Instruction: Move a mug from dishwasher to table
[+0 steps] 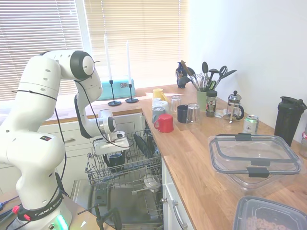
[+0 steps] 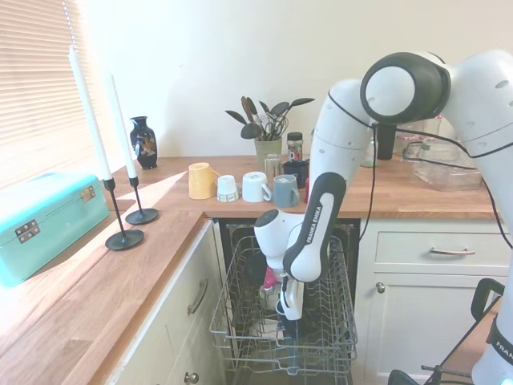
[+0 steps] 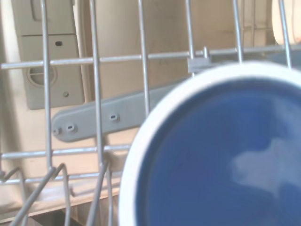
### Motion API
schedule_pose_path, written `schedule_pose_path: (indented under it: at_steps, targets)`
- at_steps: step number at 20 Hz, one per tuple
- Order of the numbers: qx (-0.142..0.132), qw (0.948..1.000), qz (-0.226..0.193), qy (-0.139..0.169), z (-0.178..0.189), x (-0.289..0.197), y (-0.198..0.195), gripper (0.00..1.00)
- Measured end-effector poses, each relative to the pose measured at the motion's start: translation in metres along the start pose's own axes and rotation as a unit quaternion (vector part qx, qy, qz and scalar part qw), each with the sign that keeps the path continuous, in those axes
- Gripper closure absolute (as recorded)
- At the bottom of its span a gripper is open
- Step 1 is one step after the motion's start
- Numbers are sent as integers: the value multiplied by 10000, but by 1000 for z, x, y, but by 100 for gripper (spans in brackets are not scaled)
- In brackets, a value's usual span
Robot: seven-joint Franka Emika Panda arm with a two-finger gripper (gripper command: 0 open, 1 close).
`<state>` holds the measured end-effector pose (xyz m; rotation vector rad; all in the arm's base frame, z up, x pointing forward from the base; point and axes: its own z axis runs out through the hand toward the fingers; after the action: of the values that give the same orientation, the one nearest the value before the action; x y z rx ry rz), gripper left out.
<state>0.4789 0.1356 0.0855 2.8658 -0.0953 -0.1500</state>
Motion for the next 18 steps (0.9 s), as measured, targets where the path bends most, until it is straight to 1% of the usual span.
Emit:
schedule_pose_path:
  at_steps: [3,4,8,18]
  targets:
    - [29,10000,-54,-22,5,3,4,0]
    - [50,10000,-55,-25,6,4,6,100]
    - [143,9999,-30,-36,9,7,11,100]
    - [292,9995,62,-45,7,9,9,100]
